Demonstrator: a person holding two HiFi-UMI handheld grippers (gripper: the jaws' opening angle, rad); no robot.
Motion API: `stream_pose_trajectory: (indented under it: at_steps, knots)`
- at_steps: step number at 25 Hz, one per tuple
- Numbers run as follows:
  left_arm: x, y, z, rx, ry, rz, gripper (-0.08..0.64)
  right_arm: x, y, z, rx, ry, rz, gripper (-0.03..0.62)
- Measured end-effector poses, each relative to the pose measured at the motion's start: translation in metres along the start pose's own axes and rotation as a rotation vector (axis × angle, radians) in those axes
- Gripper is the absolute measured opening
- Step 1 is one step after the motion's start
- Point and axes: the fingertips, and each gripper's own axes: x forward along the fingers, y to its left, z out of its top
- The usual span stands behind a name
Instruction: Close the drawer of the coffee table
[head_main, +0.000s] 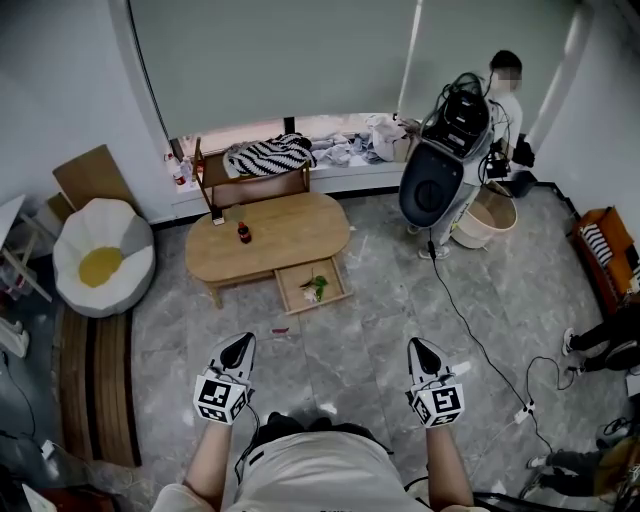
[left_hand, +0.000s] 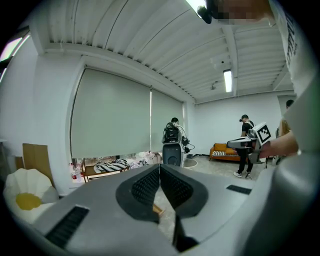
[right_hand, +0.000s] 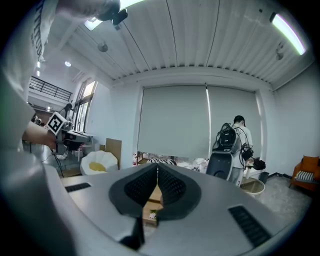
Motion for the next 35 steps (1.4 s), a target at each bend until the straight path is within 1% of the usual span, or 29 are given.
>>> stream_pose_trajectory:
  at_steps: [10, 20, 27, 35]
  knots:
    - [0.006, -0.004, -0.002, -0.003, 0.005, 0.032, 0.021, 0.007, -0.015, -0.004, 0.006, 0.0, 0.013, 0.02]
    - [0.031, 0.007, -0.004, -0.005, 0.005, 0.011, 0.021, 0.025, -0.021, -0.01, 0.005, 0.015, 0.0, 0.02]
    - [0.059, 0.026, -0.003, -0.009, 0.004, -0.007, 0.021, 0.051, -0.029, -0.009, 0.004, 0.032, -0.02, 0.02]
    - [0.103, 0.069, -0.003, -0.027, 0.016, -0.022, 0.021, 0.106, -0.034, -0.008, 0.001, 0.063, -0.03, 0.02]
